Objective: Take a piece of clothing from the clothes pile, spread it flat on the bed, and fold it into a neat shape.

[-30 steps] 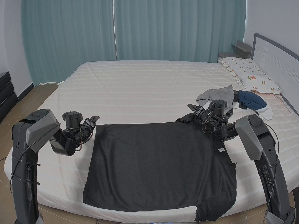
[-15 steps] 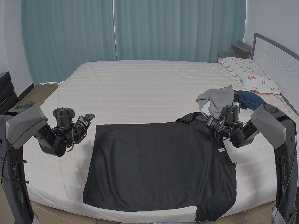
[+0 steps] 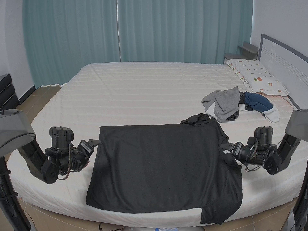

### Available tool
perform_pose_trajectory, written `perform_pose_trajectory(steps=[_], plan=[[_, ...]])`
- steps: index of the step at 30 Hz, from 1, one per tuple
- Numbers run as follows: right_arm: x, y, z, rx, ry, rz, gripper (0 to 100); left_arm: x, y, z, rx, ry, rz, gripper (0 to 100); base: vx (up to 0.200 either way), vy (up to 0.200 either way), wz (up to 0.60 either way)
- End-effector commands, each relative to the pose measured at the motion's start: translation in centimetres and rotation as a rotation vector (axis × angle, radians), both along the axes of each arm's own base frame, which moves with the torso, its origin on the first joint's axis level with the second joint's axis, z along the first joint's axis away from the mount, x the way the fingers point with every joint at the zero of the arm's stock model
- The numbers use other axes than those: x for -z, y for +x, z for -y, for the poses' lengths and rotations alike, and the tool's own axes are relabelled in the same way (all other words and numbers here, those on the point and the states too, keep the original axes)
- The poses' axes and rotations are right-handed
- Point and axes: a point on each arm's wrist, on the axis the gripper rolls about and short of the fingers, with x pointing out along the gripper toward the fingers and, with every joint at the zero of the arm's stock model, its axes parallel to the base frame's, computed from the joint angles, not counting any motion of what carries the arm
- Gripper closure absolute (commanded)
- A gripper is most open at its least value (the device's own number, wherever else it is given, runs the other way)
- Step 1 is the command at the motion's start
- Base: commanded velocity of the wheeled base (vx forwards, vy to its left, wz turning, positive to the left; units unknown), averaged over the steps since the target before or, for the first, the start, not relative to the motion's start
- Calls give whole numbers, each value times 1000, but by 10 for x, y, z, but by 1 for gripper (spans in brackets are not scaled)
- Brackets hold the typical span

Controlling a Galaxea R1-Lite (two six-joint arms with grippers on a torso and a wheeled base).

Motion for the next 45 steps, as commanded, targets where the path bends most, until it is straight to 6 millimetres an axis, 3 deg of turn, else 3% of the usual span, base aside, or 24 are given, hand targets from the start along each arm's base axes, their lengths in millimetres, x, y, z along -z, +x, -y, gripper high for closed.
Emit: perform_pose_trajectory(steps=[1, 7, 21, 33, 34, 38, 44, 45], plan=[[-11, -53, 8, -20, 41, -6, 0, -1, -55, 6, 55, 9, -84, 0, -200, 0, 0], [-8, -59, 11, -28, 103, -49, 0, 16, -55, 6, 57, 35, -150, 0, -167, 0, 0], [-4, -58, 16, -38, 125, -66, 0, 58, -26, 8, 7, 86, -160, 0, 0, 0, 0], [-2, -58, 16, -37, 123, -70, 0, 65, -19, 7, 5, 134, -159, 0, 0, 0, 0], [-2, -59, 16, -39, 124, -72, 0, 66, -19, 7, 6, 136, -161, 100, 0, 0, 0], [-2, -59, 16, -34, 122, -74, 0, 68, -32, 5, 24, 161, -197, 100, 0, 0, 0], [-1, -58, 16, -34, 122, -79, 0, 69, -35, -1, 28, 186, -213, 100, 0, 0, 0], [1, -58, 16, -34, 117, -82, 0, 70, -36, -10, 22, 209, -221, 100, 0, 0, 0]])
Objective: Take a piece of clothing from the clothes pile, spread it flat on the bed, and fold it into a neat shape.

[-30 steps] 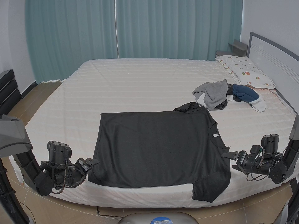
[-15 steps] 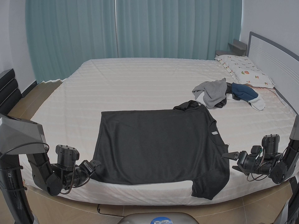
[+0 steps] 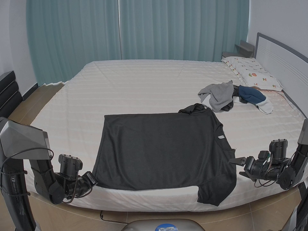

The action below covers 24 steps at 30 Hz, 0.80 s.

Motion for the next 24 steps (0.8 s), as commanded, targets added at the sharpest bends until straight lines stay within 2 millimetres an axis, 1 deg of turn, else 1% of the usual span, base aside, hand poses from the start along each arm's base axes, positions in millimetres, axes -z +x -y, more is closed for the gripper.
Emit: perform_pose_trajectory(steps=[1, 2, 5, 24], plan=[[3, 0, 0, -1, -5, -11, 0, 2, -3, -11, -11, 26, -19, 100, 0, 0, 0], [5, 0, 0, 1, -5, -18, 0, 3, -5, -17, -20, 38, -27, 100, 0, 0, 0], [6, 1, 1, 3, -9, -20, 0, 3, -6, -20, -24, 45, -28, 100, 0, 0, 0], [17, 4, 4, 11, -12, -55, 0, -1, -8, -17, -9, 26, -16, 100, 0, 0, 0]])
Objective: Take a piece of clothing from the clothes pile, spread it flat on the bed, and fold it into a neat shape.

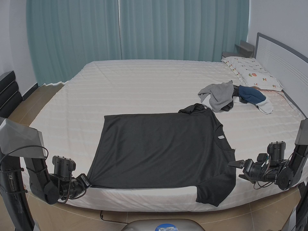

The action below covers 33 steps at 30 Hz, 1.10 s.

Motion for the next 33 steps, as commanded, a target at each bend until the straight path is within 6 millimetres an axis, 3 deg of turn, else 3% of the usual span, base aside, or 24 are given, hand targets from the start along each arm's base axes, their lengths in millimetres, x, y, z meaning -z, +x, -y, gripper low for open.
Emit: perform_pose_trajectory(steps=[1, 3, 4, 13, 19, 33], plan=[[4, 1, 2, 7, 0, -15, 0, -1, 0, 0, 0, -4, 5, 100, 0, 0, 0], [4, 2, 2, 7, 0, -13, 0, -1, 0, 0, 0, -4, 4, 100, 0, 0, 0], [4, 2, 2, 7, 0, -13, 0, -1, 0, 0, 0, -4, 4, 0, 0, 0, 0], [5, 2, 2, 6, -1, -15, 0, -1, 4, 1, 5, -9, 17, 0, 0, 0, 0], [5, 2, 1, 2, 1, -12, 0, -9, 5, 1, 146, -125, 49, 0, 0, 0, 0], [5, 3, 2, 2, 2, -12, 0, -5, 23, -4, 259, -76, 92, 0, 0, 0, 0]])
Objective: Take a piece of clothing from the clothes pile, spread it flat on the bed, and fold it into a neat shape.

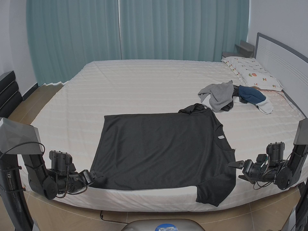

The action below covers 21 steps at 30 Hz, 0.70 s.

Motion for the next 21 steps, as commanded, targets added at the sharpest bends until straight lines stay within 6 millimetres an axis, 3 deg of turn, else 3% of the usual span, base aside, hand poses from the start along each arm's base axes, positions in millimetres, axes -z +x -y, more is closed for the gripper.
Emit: perform_pose_trajectory(steps=[1, 3, 4, 21], plan=[[1, 0, 0, 0, 0, -1, 0, 1, 7, 1, 15, -12, 13, 0, 0, 0, 0], [1, 0, 0, 0, 2, -3, 0, 1, 6, 2, 21, -19, 12, 0, 0, 0, 0], [1, 0, 0, 0, 2, -3, 0, 1, 6, 2, 21, -19, 12, 100, 0, 0, 0], [15, 12, 8, 15, -28, -14, 0, 5, -3, -8, 33, 36, -58, 100, 0, 0, 0]])
